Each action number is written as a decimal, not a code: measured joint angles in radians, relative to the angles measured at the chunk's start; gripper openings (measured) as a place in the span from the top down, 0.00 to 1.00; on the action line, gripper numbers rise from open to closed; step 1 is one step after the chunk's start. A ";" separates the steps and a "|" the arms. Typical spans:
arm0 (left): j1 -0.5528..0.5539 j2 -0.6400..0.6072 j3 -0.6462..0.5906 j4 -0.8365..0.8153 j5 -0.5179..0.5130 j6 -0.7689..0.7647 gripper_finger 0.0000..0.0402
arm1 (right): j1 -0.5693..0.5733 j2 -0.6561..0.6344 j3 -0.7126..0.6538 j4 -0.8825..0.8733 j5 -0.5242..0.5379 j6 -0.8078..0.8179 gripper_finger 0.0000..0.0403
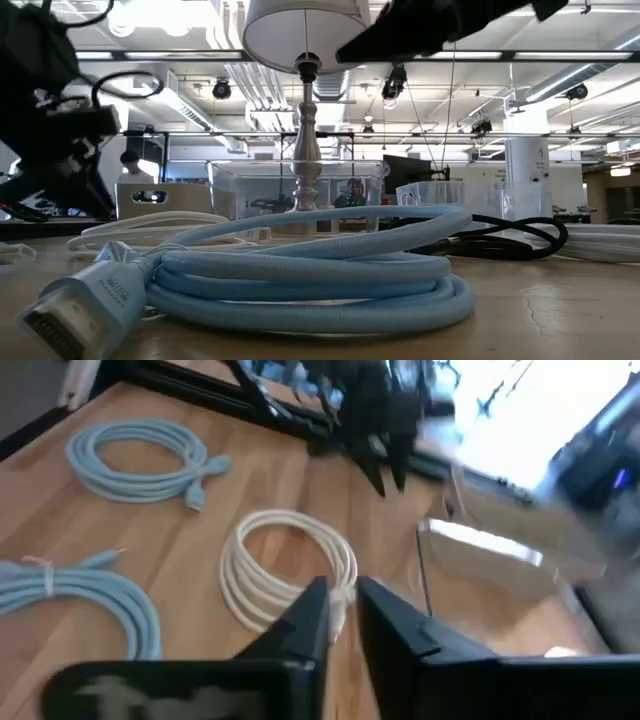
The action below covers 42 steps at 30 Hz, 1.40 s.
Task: Pick & Place USB Port
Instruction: Put the left black charger cable into the gray bin
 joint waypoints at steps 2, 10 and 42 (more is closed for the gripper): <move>0.000 0.000 -0.035 0.002 0.001 -0.005 0.70 | 0.015 -0.005 0.005 -0.018 0.025 -0.027 0.74; 0.003 0.005 -0.089 0.046 0.035 -0.087 0.70 | 0.018 -0.012 0.013 -0.157 0.088 0.125 0.52; 0.003 0.004 -0.057 0.618 -0.005 0.119 0.70 | 0.016 -0.008 -0.001 -0.505 -0.047 0.443 0.54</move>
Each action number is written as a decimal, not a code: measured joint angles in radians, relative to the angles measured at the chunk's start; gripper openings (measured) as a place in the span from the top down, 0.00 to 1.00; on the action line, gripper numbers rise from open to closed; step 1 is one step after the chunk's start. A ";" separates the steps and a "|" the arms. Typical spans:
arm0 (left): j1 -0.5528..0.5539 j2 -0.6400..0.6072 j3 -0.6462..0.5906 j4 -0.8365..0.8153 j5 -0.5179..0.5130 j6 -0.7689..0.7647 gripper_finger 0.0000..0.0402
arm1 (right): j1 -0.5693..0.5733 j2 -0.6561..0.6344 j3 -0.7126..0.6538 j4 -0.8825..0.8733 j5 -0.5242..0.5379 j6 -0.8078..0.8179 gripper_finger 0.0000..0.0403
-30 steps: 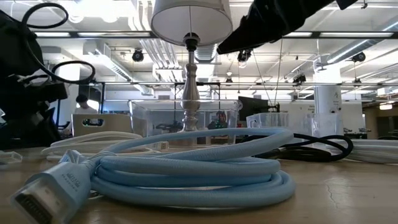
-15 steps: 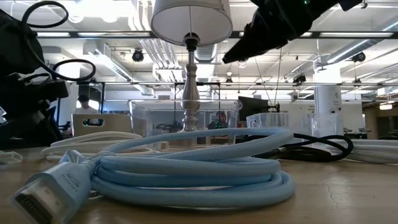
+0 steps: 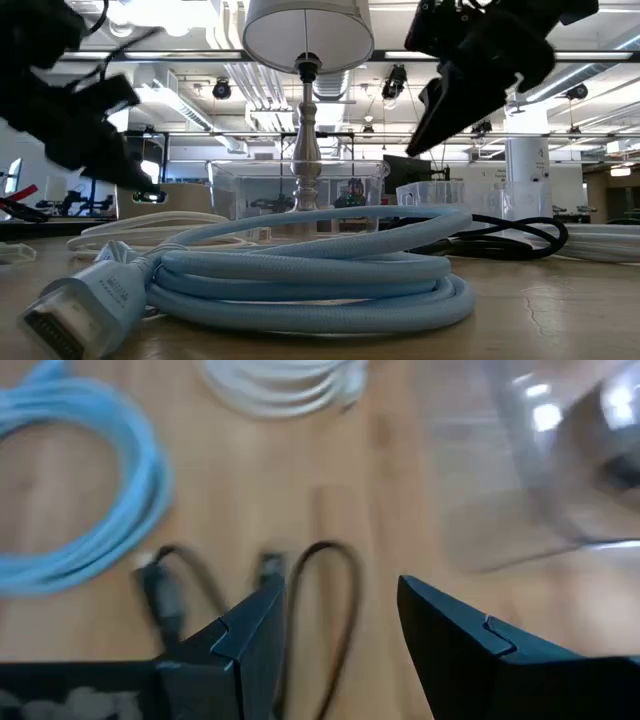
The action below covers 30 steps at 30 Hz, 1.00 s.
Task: Pick & Place USB Port
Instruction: Put the left black charger cable into the gray bin
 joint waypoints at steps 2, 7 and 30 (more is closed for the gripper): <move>-0.001 0.000 0.012 0.101 0.021 0.085 0.70 | 0.001 0.000 -0.004 0.003 -0.072 0.000 0.54; -0.001 0.000 0.060 0.296 0.082 0.177 0.70 | 0.013 0.000 -0.021 0.006 -0.162 0.030 0.54; 0.000 0.002 0.186 0.325 0.074 0.056 0.70 | 0.060 0.086 -0.252 0.368 -0.134 0.085 0.54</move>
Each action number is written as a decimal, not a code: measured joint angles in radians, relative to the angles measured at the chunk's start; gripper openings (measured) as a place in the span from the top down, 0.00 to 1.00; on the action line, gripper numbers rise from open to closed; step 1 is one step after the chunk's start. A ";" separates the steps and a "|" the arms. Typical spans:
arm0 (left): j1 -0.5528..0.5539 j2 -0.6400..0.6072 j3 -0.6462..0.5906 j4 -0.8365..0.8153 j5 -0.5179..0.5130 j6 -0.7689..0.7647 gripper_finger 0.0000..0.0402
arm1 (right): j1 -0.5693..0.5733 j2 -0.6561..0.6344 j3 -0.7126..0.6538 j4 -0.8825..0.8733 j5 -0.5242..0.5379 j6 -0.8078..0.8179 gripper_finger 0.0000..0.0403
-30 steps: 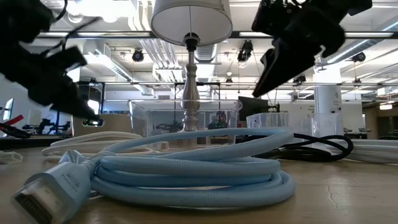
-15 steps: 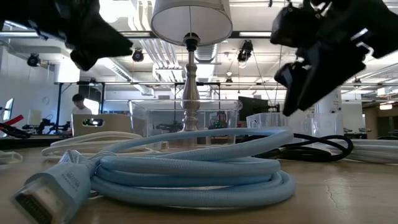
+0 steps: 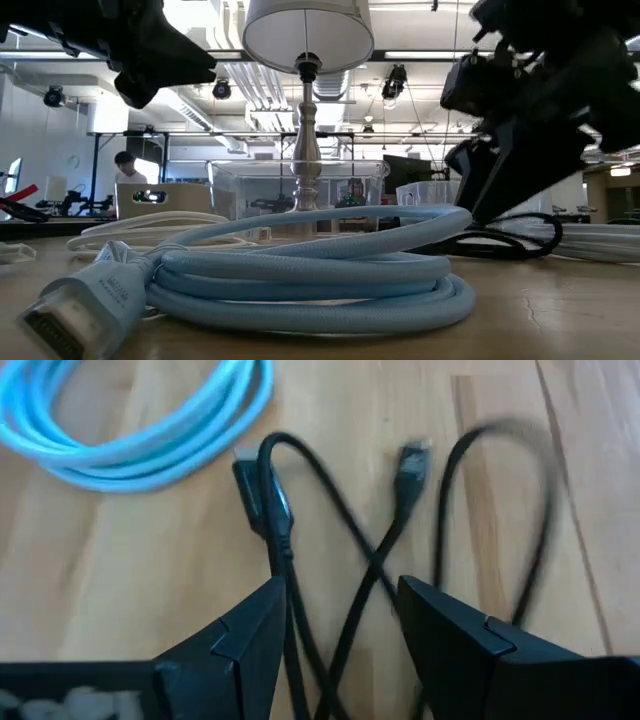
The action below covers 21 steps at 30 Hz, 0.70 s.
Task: Pick & Place USB Port
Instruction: Put the left black charger cable into the gray bin
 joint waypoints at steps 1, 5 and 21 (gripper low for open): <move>0.000 0.000 0.000 -0.001 0.000 -0.001 0.70 | 0.000 0.020 0.000 0.007 0.010 -0.004 0.54; 0.000 0.000 0.000 -0.002 0.001 -0.001 0.70 | 0.000 0.091 0.021 0.022 0.086 -0.008 0.54; 0.000 0.000 0.000 -0.005 0.001 -0.001 0.70 | -0.007 0.129 0.089 -0.037 0.040 -0.063 0.65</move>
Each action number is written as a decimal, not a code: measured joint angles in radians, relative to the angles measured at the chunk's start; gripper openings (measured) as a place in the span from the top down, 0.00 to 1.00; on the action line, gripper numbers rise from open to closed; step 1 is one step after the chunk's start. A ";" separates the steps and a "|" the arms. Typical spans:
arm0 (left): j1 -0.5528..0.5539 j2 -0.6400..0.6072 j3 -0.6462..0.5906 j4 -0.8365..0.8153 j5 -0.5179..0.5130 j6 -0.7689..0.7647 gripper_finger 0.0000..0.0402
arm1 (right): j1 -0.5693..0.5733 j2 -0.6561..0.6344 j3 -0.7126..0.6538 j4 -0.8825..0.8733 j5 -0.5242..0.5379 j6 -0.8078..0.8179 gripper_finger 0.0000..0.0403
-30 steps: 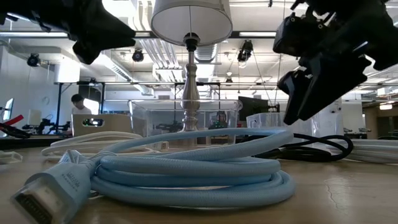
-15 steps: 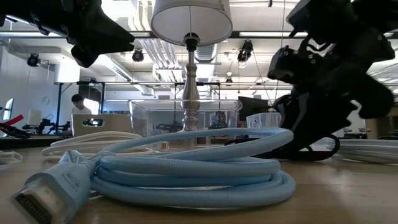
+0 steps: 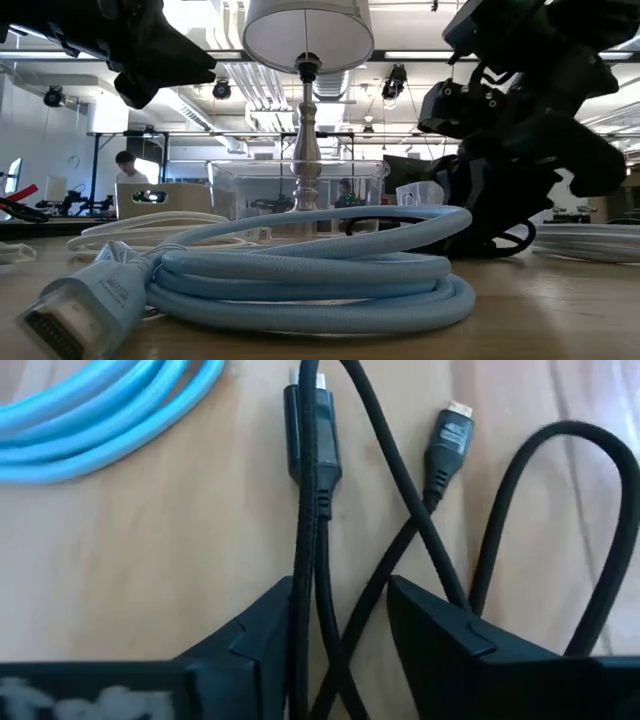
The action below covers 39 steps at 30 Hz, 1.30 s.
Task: Pick & Place USB Port
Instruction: Put the left black charger cable into the gray bin
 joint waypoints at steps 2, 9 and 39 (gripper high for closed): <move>0.000 0.000 0.000 0.001 0.000 0.000 0.70 | -0.001 -0.006 0.000 -0.009 -0.003 0.000 0.68; 0.000 0.000 0.000 0.001 0.000 -0.001 0.70 | -0.003 0.001 0.002 -0.029 -0.010 -0.001 0.88; -0.001 0.044 -0.001 0.088 0.190 0.233 0.70 | -0.001 -0.387 0.030 0.236 -0.177 -0.096 0.97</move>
